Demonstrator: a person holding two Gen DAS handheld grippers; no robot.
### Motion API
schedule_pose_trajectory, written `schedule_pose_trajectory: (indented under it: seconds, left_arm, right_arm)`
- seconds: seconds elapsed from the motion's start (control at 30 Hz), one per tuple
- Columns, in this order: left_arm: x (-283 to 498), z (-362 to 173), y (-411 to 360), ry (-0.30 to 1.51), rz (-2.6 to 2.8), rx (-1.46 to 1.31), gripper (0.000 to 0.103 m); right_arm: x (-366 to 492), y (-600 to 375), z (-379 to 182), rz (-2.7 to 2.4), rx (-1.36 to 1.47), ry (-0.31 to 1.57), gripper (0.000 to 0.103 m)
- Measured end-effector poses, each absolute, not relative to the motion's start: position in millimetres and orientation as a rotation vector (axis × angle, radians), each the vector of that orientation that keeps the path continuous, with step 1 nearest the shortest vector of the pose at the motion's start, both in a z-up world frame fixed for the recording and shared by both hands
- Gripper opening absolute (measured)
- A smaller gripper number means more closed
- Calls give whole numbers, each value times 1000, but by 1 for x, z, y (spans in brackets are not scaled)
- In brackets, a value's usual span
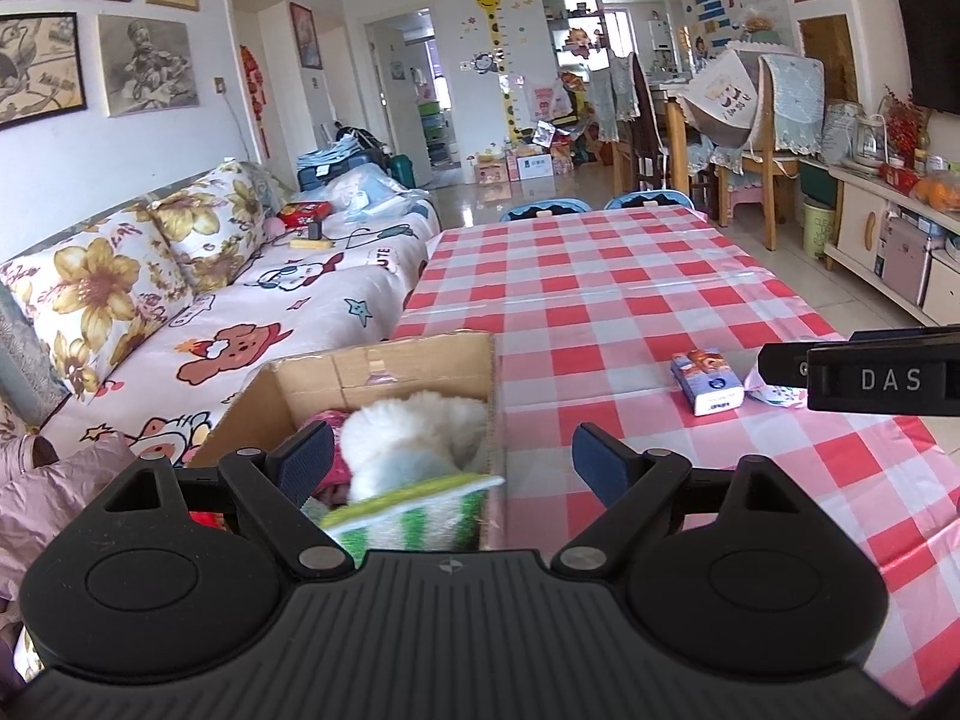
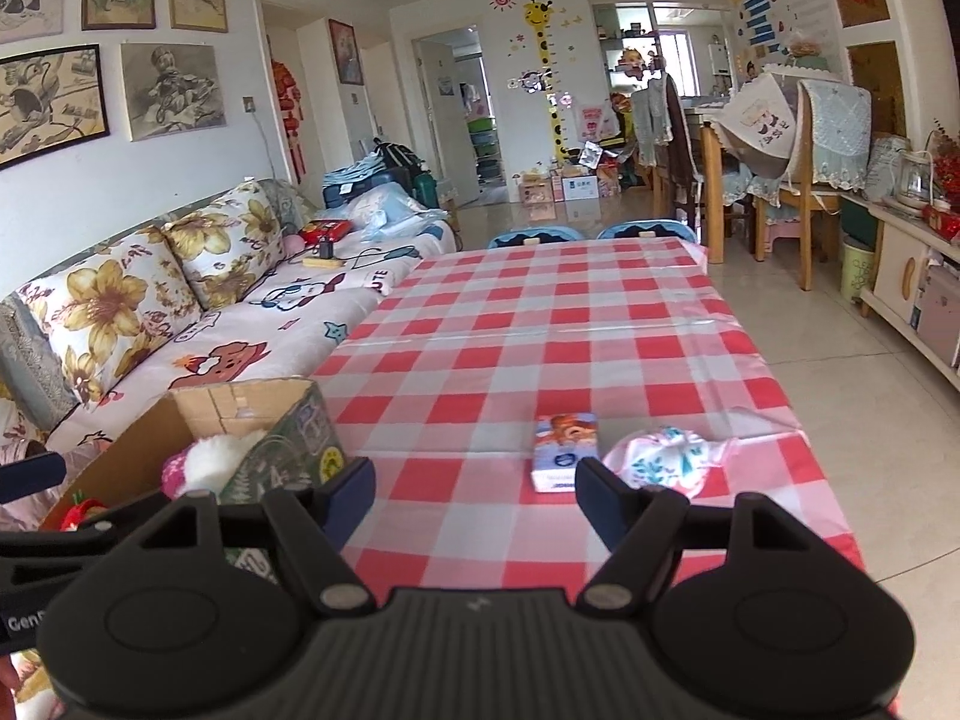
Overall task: Organize soft objects
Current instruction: 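Move both tools across the table toward the floral pouch and printed tissue box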
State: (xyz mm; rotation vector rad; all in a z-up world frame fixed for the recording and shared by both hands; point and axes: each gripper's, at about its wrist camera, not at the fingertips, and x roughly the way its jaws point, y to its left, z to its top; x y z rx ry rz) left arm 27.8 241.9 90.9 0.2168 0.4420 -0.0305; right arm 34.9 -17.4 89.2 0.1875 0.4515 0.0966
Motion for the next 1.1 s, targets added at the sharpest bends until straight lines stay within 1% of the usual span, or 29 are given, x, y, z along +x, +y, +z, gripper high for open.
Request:
schedule_pose_trajectory:
  seconds: [0.27, 0.47, 0.57, 0.63, 0.7, 0.87, 0.93, 1.1]
  left_arm:
    - [25, 88, 238, 450, -64, 242, 103]
    - [20, 85, 235, 444, -121, 238, 103]
    - [23, 86, 233, 437, -144, 229, 103]
    - [24, 87, 230, 427, -164, 234, 103]
    - [26, 86, 224, 419, -183, 246, 103]
    - [31, 76, 204, 426, -236, 282, 103]
    - [36, 71, 195, 427, -258, 287, 103]
    - [59, 62, 177, 452, -283, 276, 103]
  right_arm:
    - [31, -43, 84, 60, 200, 449, 77]
    - [35, -77, 69, -43, 196, 476, 80]
    - [38, -96, 60, -96, 200, 489, 84]
    - [41, -107, 54, -113, 213, 496, 90]
    - [46, -114, 47, -121, 219, 507, 92]
    - [60, -127, 33, -107, 247, 526, 93]
    - [66, -131, 28, -102, 247, 523, 99]
    - [85, -142, 15, -59, 325, 529, 101]
